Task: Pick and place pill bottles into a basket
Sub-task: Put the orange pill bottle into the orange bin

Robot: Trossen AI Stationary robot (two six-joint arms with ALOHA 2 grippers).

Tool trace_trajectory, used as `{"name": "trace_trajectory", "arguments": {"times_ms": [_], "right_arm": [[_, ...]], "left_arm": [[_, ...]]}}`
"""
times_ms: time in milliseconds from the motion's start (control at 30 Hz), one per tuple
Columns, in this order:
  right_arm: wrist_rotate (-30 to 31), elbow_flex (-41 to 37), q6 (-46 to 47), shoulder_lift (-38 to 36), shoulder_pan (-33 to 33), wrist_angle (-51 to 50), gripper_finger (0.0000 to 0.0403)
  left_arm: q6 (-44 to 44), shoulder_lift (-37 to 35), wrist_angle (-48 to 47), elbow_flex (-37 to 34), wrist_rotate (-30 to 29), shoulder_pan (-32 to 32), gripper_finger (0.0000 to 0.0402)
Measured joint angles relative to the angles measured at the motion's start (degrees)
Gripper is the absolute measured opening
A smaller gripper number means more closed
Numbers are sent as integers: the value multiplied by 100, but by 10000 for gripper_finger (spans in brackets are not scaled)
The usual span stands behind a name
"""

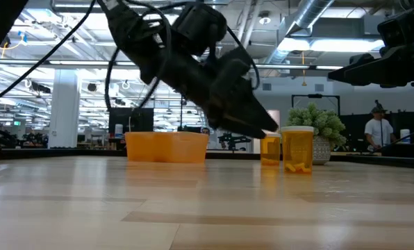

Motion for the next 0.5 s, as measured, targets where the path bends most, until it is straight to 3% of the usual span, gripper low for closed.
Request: {"name": "trace_trajectory", "arguments": {"times_ms": [500], "right_arm": [[-10, 0, 1, 1, 1, -15, 265]], "left_arm": [[224, 1042, -523, 1461, -198, -34, 311]]}}
